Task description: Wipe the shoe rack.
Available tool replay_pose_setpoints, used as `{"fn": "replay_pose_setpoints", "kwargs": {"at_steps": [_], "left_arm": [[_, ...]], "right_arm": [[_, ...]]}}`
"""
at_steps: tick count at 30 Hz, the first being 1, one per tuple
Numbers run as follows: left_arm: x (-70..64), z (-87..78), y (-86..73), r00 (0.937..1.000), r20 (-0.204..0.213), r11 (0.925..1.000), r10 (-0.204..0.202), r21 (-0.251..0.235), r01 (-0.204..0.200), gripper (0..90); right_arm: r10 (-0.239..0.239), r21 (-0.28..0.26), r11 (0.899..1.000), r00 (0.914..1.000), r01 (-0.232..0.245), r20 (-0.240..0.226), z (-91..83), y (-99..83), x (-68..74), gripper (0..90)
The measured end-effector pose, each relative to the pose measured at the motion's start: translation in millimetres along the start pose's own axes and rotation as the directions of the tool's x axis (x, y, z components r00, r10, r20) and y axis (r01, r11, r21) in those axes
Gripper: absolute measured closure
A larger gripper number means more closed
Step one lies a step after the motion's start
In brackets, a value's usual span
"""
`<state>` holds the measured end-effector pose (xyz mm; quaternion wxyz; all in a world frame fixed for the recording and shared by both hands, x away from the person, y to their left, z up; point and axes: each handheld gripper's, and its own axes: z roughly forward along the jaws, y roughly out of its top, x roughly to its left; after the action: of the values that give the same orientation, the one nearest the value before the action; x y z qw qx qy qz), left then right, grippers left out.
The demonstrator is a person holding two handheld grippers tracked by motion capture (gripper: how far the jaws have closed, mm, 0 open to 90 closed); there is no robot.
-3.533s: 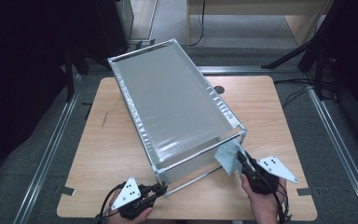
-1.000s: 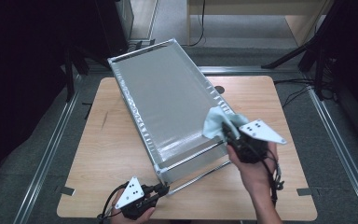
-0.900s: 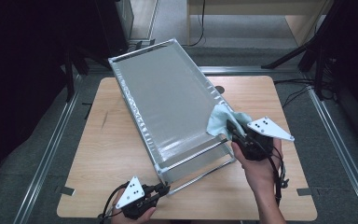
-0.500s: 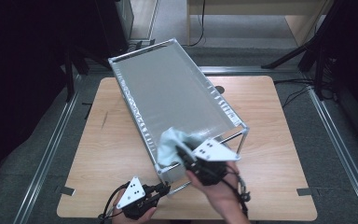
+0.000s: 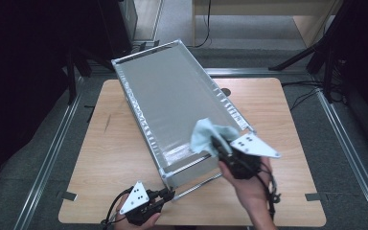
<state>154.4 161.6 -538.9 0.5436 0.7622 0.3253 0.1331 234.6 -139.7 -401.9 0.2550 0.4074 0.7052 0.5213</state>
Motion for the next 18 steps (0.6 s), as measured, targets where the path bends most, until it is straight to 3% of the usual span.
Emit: {"fn": "replay_pose_setpoints", "kwargs": {"at_steps": [4, 7, 9, 12, 15, 18], "left_arm": [[-0.3, 0.6, -0.1, 1.0, -0.002, 1.0, -0.003, -0.001, 0.003, 80.3], [-0.2, 0.6, -0.2, 1.0, -0.001, 1.0, -0.003, 0.0, 0.003, 80.3], [-0.2, 0.7, -0.1, 1.0, -0.001, 1.0, -0.003, 0.001, 0.003, 80.3], [-0.2, 0.8, 0.0, 1.0, -0.002, 1.0, -0.003, 0.002, 0.003, 80.3], [0.0, 1.5, 0.2, 1.0, -0.002, 1.0, -0.005, 0.002, 0.005, 80.3], [-1.0, 2.6, 0.3, 1.0, -0.006, 1.0, -0.007, 0.0, 0.007, 80.3]], "right_arm": [[0.042, -0.095, 0.995, 0.9946, -0.033, 0.095, -26.7, -4.1, -28.7, 80.1], [0.049, -0.093, 0.995, 0.9912, -0.037, 0.123, -40.0, -6.0, -41.7, 80.0], [0.059, -0.087, 0.995, 0.9918, -0.05, 0.113, -43.6, -9.6, -44.6, 80.3], [0.056, -0.075, 0.996, 0.9959, -0.051, 0.071, -40.7, -15.1, -36.2, 81.0], [0.036, -0.08, 0.996, 0.9989, -0.034, 0.03, -34.8, -20.0, -12.9, 81.3], [0.006, -0.074, 0.997, 0.9971, -0.012, -0.076, -29.9, -22.9, 17.7, 81.4]]}}
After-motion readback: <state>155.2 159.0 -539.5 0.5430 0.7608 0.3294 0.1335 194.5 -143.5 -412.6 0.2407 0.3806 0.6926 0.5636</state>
